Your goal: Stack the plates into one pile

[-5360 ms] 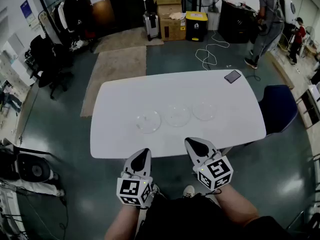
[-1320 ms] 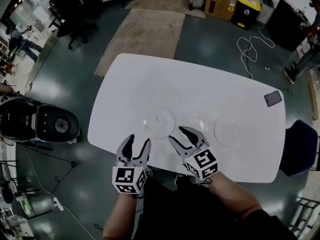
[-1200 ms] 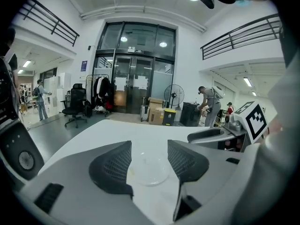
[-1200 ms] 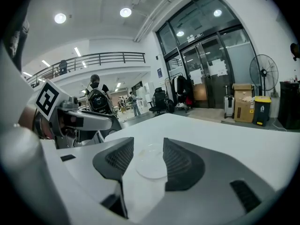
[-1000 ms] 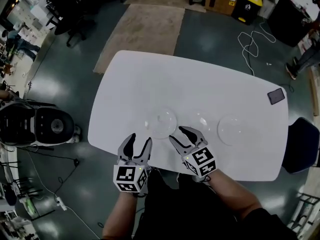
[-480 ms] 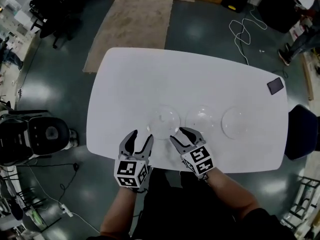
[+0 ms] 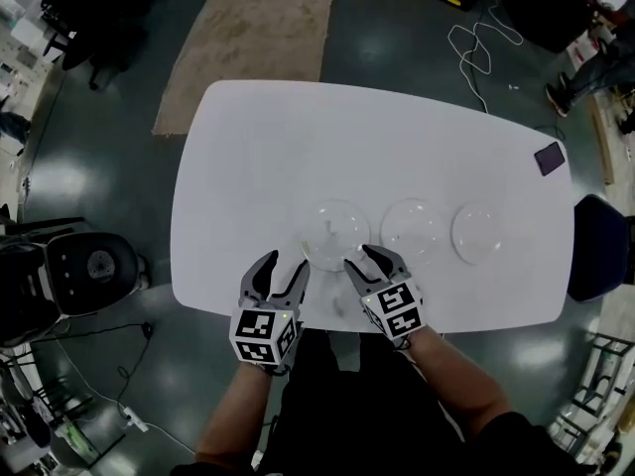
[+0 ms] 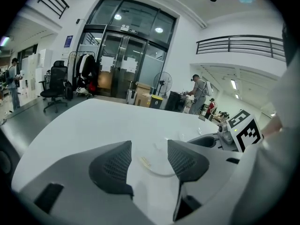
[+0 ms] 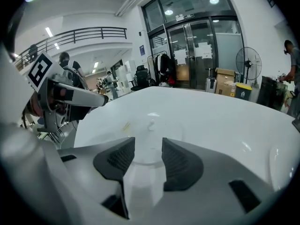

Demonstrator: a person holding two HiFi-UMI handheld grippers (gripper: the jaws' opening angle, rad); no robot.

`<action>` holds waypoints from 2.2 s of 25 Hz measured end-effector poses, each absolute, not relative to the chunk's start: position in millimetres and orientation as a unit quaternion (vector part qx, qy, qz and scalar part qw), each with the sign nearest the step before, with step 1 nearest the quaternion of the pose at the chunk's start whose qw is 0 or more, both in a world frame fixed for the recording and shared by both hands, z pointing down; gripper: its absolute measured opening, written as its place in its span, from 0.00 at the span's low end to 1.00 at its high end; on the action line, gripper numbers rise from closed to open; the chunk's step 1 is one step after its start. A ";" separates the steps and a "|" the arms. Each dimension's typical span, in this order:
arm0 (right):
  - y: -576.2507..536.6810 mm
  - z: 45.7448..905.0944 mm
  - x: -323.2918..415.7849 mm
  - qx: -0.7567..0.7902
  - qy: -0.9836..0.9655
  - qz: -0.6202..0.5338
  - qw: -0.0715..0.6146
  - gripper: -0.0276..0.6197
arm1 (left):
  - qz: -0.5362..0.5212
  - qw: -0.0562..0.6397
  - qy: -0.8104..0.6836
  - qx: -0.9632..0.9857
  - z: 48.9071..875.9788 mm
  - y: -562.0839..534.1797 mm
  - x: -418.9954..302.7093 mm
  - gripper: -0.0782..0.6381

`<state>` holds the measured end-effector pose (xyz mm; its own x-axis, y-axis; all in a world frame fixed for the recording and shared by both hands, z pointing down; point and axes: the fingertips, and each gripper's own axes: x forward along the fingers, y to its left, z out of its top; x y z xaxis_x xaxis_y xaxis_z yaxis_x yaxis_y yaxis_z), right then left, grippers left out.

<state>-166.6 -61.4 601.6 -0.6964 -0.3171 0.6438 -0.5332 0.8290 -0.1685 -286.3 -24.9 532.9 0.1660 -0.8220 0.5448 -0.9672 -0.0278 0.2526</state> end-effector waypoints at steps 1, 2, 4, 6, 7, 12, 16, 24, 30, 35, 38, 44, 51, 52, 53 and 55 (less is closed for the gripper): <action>-60.8 604.4 -167.8 0.238 -0.902 0.174 0.315 0.35 | 0.125 0.293 -0.630 0.708 534.8 -24.6 -287.9 0.45; -60.2 607.6 -168.6 0.241 -0.900 0.175 0.319 0.35 | 0.126 0.294 -0.627 0.711 536.8 -24.8 -289.2 0.45; -59.4 614.3 -169.1 0.248 -0.894 0.177 0.327 0.34 | 0.128 0.298 -0.619 0.715 541.7 -26.7 -291.0 0.45; -58.4 618.4 -169.4 0.256 -0.891 0.178 0.332 0.34 | 0.130 0.302 -0.612 0.719 547.6 -28.9 -292.6 0.45; -57.9 619.1 -170.0 0.260 -0.889 0.177 0.333 0.33 | 0.131 0.304 -0.609 0.721 550.3 -29.8 -293.6 0.45; -57.6 617.8 -170.3 0.281 -0.884 0.171 0.333 0.31 | 0.135 0.315 -0.591 0.730 560.6 -35.4 -295.2 0.45; -54.9 619.3 -171.4 0.290 -0.879 0.172 0.336 0.31 | 0.137 0.325 -0.576 0.737 566.7 -39.1 -293.7 0.45; -53.7 620.4 -169.6 0.303 -0.876 0.179 0.330 0.31 | 0.133 0.349 -0.553 0.745 577.0 -51.1 -283.0 0.45; -54.1 619.0 -170.9 0.307 -0.876 0.179 0.325 0.31 | 0.123 0.377 -0.538 0.744 586.1 -63.1 -278.1 0.45; -55.0 620.4 -169.8 0.307 -0.877 0.178 0.324 0.31 | 0.119 0.393 -0.527 0.744 594.3 -74.3 -271.6 0.45; -54.7 618.7 -170.3 0.307 -0.878 0.178 0.323 0.31 | 0.116 0.404 -0.520 0.744 596.4 -78.3 -268.9 0.45; -56.9 616.8 -166.9 0.306 -0.878 0.178 0.321 0.30 | 0.119 0.415 -0.509 0.745 598.1 -86.0 -260.0 0.44; -54.8 615.2 -165.2 0.306 -0.878 0.180 0.321 0.30 | 0.122 0.426 -0.509 0.738 599.0 -83.6 -259.9 0.25; -55.0 615.5 -164.8 0.305 -0.878 0.181 0.321 0.30 | 0.121 0.428 -0.509 0.737 599.3 -83.6 -260.0 0.25; -55.3 615.7 -164.5 0.304 -0.878 0.183 0.320 0.30 | 0.117 0.430 -0.508 0.737 599.3 -83.7 -259.9 0.25; -55.2 615.1 -163.6 0.303 -0.879 0.189 0.318 0.30 | 0.107 0.437 -0.509 0.734 597.8 -82.8 -260.0 0.23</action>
<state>-163.6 -55.2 615.1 -0.6150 -0.4121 0.6723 -0.6518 0.7455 -0.1394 -260.0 -82.8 597.8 0.4594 -0.6536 0.6015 -0.8402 -0.1001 0.5329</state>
